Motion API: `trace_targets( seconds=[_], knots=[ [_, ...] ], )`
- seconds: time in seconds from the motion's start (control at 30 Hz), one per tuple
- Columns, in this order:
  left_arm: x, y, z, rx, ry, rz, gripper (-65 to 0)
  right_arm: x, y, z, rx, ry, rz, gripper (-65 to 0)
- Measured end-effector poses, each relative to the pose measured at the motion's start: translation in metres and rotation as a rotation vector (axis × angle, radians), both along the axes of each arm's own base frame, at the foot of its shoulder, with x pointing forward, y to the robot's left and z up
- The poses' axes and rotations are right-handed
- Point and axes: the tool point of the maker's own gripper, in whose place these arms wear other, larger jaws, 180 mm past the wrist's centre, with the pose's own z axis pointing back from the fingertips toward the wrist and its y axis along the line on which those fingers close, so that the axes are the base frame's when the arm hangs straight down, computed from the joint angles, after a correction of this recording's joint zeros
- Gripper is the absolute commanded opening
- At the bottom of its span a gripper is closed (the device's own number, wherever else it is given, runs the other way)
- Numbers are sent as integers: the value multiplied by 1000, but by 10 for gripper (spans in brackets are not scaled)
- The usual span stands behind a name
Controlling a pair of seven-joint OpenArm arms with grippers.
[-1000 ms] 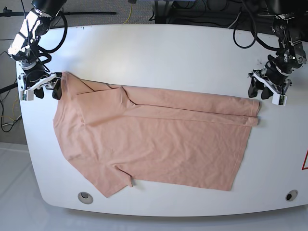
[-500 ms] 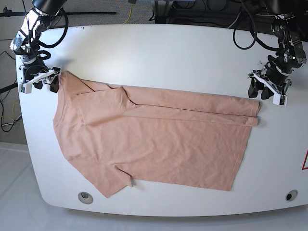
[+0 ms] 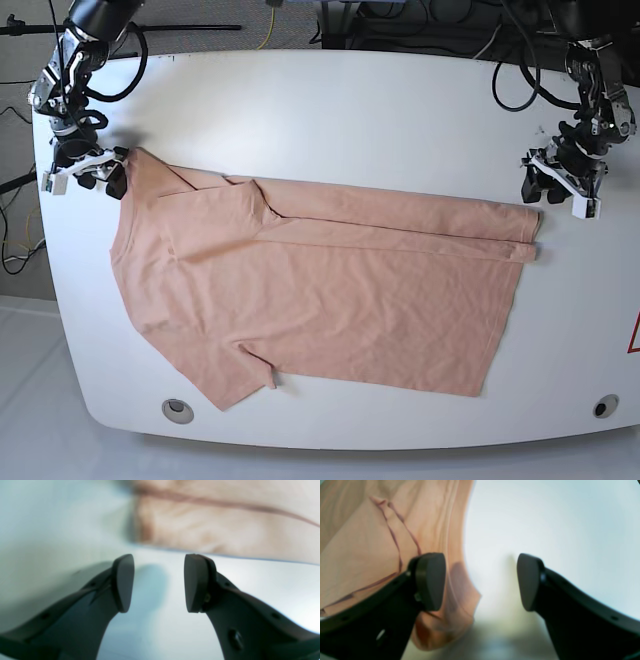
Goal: Fold the T-shirt properly
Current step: 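Raise both grippers away from the folded shirt, then lower both grippers onto the folded shoulder corners and close them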
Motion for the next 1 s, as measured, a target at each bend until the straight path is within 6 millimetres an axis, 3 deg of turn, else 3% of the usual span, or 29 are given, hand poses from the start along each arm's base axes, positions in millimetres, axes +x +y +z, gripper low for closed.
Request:
trace_targets(
  seconds=[0.57,1.0],
  knots=[
    [10,1,-5,-39,6,21,-356,4,6,-1,-2,-5,23,-224],
    [22,8,10,-41,-34,33,-355,6,11,0,2,3,33,-225]
  ],
)
